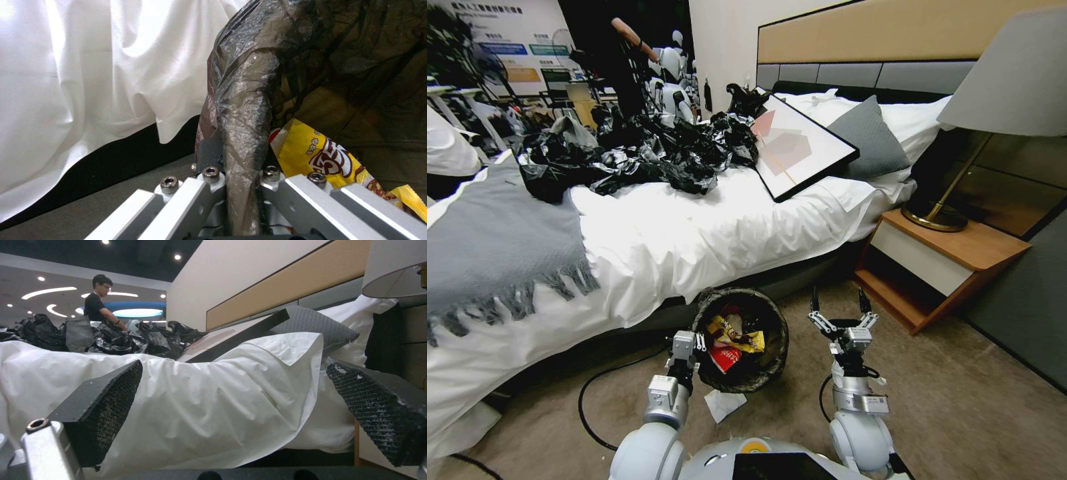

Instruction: Pick up the trash bin, then pick up the garbage from the floor and place it into the trash bin.

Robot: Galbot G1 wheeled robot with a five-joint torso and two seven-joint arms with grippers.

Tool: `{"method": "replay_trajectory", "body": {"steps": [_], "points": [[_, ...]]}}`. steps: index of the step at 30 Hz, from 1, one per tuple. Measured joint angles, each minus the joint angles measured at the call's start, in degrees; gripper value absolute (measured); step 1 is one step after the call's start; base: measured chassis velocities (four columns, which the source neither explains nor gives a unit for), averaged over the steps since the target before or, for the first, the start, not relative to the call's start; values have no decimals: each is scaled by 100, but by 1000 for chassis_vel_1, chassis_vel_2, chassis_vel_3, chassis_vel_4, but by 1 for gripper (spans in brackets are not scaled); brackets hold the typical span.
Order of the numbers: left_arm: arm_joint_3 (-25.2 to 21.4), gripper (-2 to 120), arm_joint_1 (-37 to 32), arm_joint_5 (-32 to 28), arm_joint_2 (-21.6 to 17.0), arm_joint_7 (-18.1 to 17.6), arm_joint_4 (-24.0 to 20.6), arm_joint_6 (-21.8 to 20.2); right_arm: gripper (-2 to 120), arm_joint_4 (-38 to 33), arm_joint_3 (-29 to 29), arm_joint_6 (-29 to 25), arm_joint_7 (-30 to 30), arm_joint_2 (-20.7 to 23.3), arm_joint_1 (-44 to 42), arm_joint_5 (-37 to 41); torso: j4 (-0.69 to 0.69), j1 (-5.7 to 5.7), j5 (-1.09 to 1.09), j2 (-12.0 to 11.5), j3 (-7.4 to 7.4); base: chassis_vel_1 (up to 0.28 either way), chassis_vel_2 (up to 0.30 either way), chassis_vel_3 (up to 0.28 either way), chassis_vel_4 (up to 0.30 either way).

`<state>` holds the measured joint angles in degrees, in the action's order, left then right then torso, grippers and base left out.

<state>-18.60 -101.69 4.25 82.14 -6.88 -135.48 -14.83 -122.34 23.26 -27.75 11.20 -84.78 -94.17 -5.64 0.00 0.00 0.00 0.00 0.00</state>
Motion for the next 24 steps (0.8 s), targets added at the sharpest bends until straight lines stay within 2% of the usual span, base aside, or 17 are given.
{"method": "replay_trajectory", "body": {"steps": [9, 24], "points": [[17, 0, -13, 22, 31, 8, 3, 3, 100, 57, 26, -21, -19, 4, 69, 2, 0, 0, 0, 0, 0, 17, 18, 13, 16], [22, 0, 12, -2, 8, 13, 40, 12, 100, 114, 26, 44, -55, 48, 202, 19, 0, 0, 0, 0, 0, 89, 90, 84, 77]]}}
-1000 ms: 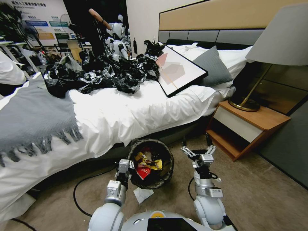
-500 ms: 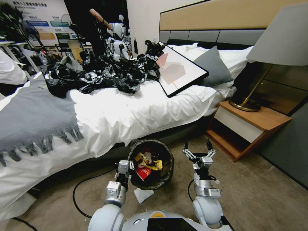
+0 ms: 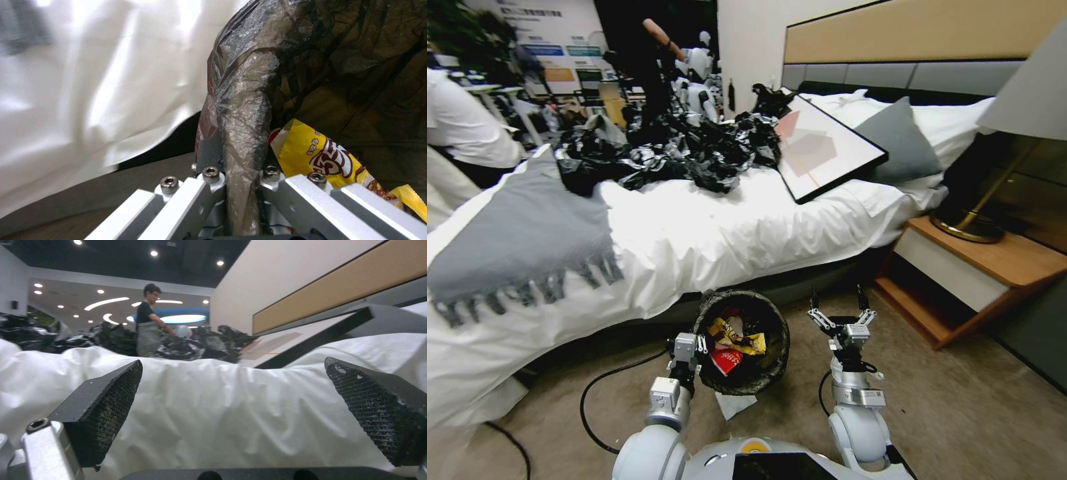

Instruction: Pick up the trash bin, then pick up the garbage from the floor and place it into the trash bin.

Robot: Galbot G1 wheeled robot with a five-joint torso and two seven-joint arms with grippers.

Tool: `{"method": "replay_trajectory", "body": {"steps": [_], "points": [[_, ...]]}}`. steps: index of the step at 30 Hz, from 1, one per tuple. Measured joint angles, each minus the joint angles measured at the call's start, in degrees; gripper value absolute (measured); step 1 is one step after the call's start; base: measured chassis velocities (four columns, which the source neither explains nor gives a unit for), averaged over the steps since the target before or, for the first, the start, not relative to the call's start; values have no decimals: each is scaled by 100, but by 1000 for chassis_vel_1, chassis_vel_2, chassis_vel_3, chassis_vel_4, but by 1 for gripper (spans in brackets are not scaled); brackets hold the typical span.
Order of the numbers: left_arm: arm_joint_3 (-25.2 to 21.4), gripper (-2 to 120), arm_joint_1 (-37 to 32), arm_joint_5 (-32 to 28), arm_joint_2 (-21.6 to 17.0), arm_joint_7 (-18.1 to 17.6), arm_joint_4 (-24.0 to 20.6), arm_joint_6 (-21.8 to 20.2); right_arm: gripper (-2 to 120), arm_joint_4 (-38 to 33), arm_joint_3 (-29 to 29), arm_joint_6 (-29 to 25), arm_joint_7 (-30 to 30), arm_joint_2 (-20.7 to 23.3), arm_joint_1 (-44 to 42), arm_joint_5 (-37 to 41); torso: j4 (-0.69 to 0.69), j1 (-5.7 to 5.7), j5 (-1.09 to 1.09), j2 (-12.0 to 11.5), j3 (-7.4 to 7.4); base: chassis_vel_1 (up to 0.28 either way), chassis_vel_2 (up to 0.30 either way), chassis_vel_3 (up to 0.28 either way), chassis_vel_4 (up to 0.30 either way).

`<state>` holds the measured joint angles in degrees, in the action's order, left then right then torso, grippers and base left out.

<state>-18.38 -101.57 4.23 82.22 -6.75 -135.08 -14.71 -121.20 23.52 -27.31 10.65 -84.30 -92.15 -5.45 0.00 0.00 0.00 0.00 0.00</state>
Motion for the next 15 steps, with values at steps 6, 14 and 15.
{"method": "replay_trajectory", "body": {"steps": [6, 14, 15], "points": [[-3, 0, -3, -6, -17, -2, -2, 6, 100, 51, -53, 14, -6, 63, 13, -52, 0, 0, 0, 0, 0, 127, 124, 124, 132], [7, 0, 3, -6, -36, 1, -19, 7, 100, 47, -44, 34, -15, 76, 18, -51, -2, 0, 0, 0, 0, 119, 122, 123, 111], [5, 0, 1, -6, -40, 1, -26, 7, 100, 47, -44, 37, -21, 77, 16, -51, -1, 0, 0, 0, 0, 128, 145, 127, 120]]}}
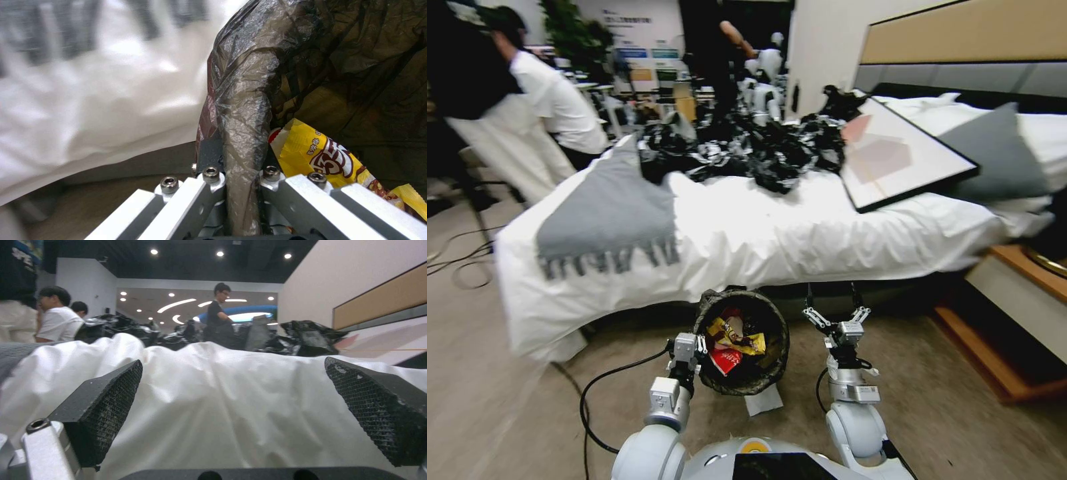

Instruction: Pick up the trash bin, then pick up the garbage from the floor and place it into the trash bin.

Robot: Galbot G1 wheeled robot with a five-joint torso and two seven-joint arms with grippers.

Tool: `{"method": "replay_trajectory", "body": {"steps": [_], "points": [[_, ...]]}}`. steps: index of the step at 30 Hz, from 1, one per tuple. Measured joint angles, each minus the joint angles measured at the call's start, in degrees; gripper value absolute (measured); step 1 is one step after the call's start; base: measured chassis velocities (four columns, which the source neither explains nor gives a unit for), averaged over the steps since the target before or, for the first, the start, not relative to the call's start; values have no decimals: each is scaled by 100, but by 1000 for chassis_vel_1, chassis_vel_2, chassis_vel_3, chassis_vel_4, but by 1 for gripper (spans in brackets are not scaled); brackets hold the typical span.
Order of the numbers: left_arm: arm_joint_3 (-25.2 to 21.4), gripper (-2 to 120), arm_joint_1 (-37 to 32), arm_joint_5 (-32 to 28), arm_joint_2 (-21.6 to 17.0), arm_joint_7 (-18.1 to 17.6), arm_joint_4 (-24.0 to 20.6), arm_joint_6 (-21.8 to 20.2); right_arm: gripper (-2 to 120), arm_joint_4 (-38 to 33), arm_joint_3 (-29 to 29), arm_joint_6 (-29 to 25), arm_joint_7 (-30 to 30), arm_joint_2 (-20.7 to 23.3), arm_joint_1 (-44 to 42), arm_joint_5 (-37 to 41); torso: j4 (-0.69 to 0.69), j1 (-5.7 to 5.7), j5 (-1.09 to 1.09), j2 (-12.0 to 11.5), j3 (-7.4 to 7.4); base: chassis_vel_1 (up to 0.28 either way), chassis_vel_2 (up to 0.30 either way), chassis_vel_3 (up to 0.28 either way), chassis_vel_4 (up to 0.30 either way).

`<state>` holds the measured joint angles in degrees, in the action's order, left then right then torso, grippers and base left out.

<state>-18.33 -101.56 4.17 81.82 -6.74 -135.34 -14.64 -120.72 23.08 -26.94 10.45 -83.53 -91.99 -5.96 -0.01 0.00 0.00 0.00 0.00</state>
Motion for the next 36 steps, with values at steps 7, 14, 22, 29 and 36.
{"method": "replay_trajectory", "body": {"steps": [7, 14, 22, 29, 36], "points": [[-16, 0, 0, 5, -4, -4, -9, 1, 100, 3, -16, 7, -13, -4, -1, -4, 2, 0, 0, 0, 0, 131, 146, 131, 137], [-17, 0, 10, 9, 2, -5, 5, 1, 100, 34, -88, 2, -21, -39, -37, -77, 0, 0, 0, 0, 0, 119, 123, 120, 125], [-26, 0, 16, 9, 17, -16, 25, 30, 100, 48, -92, 2, -33, -45, -11, -87, 3, 0, 0, 0, 0, 127, 118, 123, 129], [-21, 0, 34, 1, 19, -19, 27, 30, 100, 40, -69, 7, -47, -36, -10, -86, -1, 0, 0, 0, 0, 24, 22, 14, 19], [-21, 0, 32, -1, 17, -22, 27, 31, 100, 8, -20, 135, -108, 82, -104, -44, 1, 0, 0, 0, 0, 0, 0, 0, 0]]}}
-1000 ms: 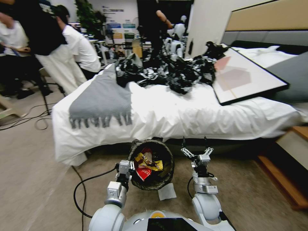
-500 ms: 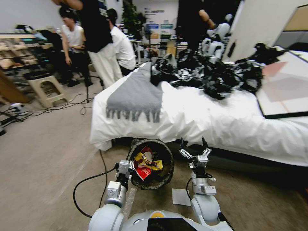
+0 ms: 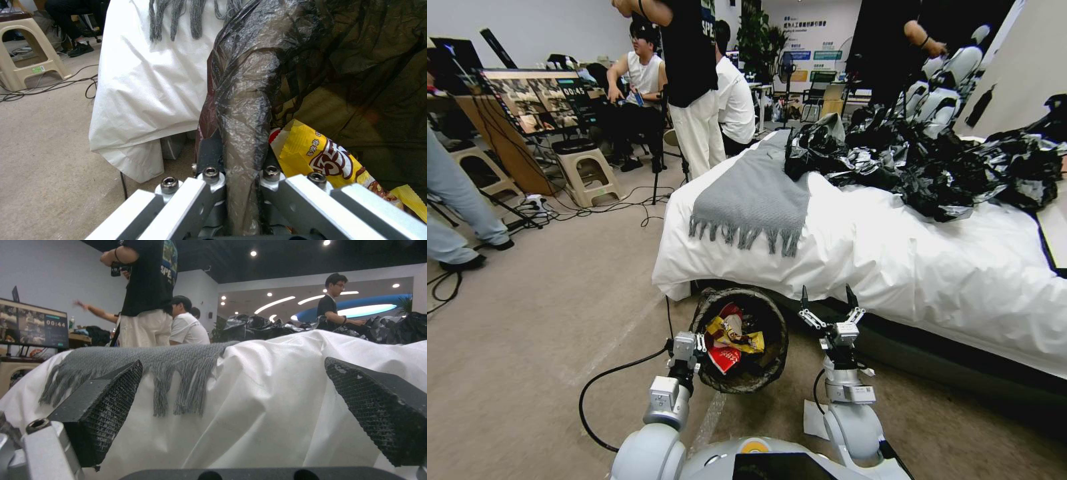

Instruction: Pick up the trash bin, then pick up the garbage from the floor and place it into the trash bin.

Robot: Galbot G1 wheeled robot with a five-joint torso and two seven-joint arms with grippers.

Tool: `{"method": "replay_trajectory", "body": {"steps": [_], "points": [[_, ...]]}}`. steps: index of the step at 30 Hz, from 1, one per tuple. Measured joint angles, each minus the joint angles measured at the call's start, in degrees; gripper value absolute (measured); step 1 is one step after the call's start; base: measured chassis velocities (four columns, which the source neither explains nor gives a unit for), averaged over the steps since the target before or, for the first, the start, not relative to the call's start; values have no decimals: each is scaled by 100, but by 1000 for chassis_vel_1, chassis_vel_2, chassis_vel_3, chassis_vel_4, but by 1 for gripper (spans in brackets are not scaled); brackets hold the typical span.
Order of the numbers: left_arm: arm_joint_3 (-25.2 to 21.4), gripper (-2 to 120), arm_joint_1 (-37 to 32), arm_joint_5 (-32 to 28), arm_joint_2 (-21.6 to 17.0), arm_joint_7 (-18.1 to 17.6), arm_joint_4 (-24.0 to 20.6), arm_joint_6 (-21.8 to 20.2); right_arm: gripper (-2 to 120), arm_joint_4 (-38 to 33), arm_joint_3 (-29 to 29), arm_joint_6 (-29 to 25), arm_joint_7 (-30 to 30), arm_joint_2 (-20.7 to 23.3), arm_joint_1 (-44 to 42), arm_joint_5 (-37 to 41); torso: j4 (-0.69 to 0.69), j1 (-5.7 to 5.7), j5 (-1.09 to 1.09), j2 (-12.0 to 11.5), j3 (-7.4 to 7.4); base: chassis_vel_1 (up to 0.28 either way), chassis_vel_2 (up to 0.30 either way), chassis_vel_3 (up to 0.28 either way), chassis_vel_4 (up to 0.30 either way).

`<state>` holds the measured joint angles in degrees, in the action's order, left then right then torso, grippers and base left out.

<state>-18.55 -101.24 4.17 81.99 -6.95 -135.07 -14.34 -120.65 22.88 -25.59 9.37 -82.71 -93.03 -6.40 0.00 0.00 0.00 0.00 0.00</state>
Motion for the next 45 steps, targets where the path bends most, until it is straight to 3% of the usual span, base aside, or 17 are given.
{"method": "replay_trajectory", "body": {"steps": [11, 45], "points": [[0, 0, 11, -9, -2, -3, 0, 0, 100, 2, 75, 185, -77, 144, -109, 255, 0, 0, 0, 0, 0, 0, 0, 0, 0], [-7, 0, 20, -8, -4, -9, -2, 0, 100, 147, 44, -83, -138, 29, 137, 198, 0, 0, 0, 0, 0, 0, 0, 0, 0]]}}
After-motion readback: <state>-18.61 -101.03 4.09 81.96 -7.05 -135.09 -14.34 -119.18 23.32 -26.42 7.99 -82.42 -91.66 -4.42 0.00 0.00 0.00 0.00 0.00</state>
